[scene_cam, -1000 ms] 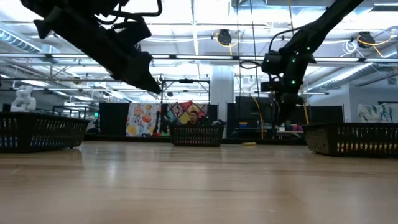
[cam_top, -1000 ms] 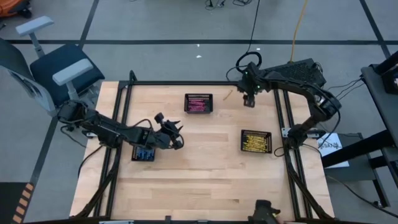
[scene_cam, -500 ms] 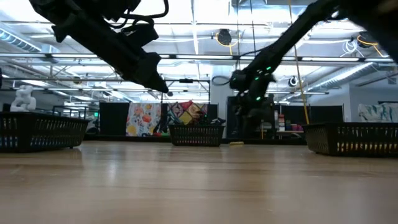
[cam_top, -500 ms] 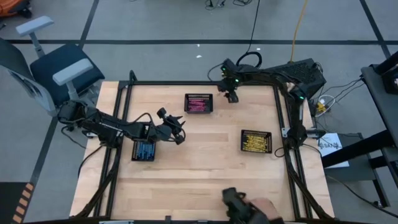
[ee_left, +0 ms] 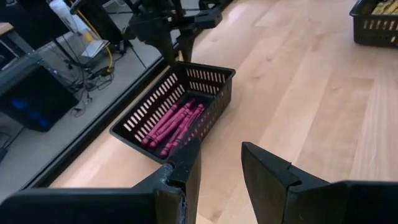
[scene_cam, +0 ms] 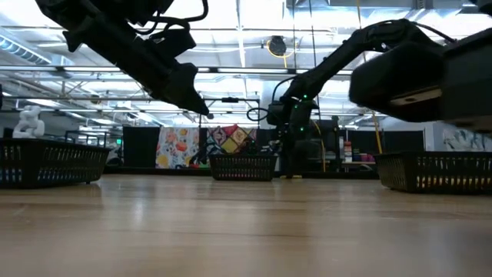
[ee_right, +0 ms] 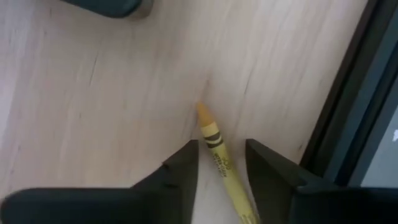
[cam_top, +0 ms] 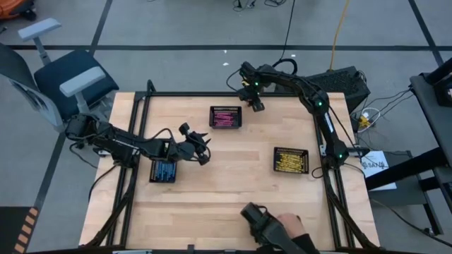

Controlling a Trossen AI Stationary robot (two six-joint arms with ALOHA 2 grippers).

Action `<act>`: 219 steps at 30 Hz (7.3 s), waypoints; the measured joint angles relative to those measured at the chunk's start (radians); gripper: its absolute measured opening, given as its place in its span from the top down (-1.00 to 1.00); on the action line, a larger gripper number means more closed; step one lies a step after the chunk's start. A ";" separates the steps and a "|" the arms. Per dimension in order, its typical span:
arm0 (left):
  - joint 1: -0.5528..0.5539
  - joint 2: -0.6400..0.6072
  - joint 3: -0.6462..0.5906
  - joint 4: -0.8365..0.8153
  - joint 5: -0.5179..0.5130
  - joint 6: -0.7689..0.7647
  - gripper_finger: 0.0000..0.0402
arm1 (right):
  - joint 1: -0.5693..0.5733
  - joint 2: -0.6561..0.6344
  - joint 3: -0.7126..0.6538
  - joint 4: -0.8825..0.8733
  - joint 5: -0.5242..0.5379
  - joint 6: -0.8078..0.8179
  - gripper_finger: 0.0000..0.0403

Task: Sort crayons
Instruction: Put the yellow crayon into the bottom right black bin, then return to Home Position

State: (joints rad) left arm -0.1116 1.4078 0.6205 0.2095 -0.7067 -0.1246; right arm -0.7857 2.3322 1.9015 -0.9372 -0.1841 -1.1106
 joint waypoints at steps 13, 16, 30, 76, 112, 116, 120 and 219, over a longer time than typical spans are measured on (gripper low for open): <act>-0.048 0.000 0.000 -0.098 -0.010 -0.053 0.41 | 0.003 -0.115 -0.014 -0.114 0.011 0.271 0.99; -0.070 0.000 0.000 -0.127 -0.039 -0.084 0.41 | 0.026 -0.250 -0.058 -0.107 -0.025 0.318 0.99; -0.120 0.000 0.000 -0.175 -0.145 -0.121 0.41 | 0.379 -1.041 -0.733 -0.101 -0.029 0.852 1.00; -0.262 -0.239 0.003 -0.147 -0.207 -0.121 0.49 | 0.691 -1.574 -1.243 0.364 0.103 1.198 0.98; 0.387 -1.345 -0.373 -0.411 0.656 0.053 0.82 | 0.290 -2.050 -1.741 1.075 -0.608 1.275 1.00; 0.387 -1.407 -0.377 -0.445 0.694 0.033 0.82 | 0.276 -2.081 -1.788 1.145 -0.601 1.314 1.00; 0.386 -1.405 -0.410 -0.407 0.738 0.022 0.82 | 0.274 -2.098 -1.851 1.237 -0.606 1.385 1.00; 0.156 -1.407 -0.615 -0.167 0.706 -0.025 0.82 | 0.760 -2.332 -1.886 0.973 0.062 1.243 1.00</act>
State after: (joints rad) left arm 0.0441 0.0010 0.0051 0.0429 -0.0010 -0.1493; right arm -0.0259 0.0002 0.0151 0.0361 -0.1224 0.1320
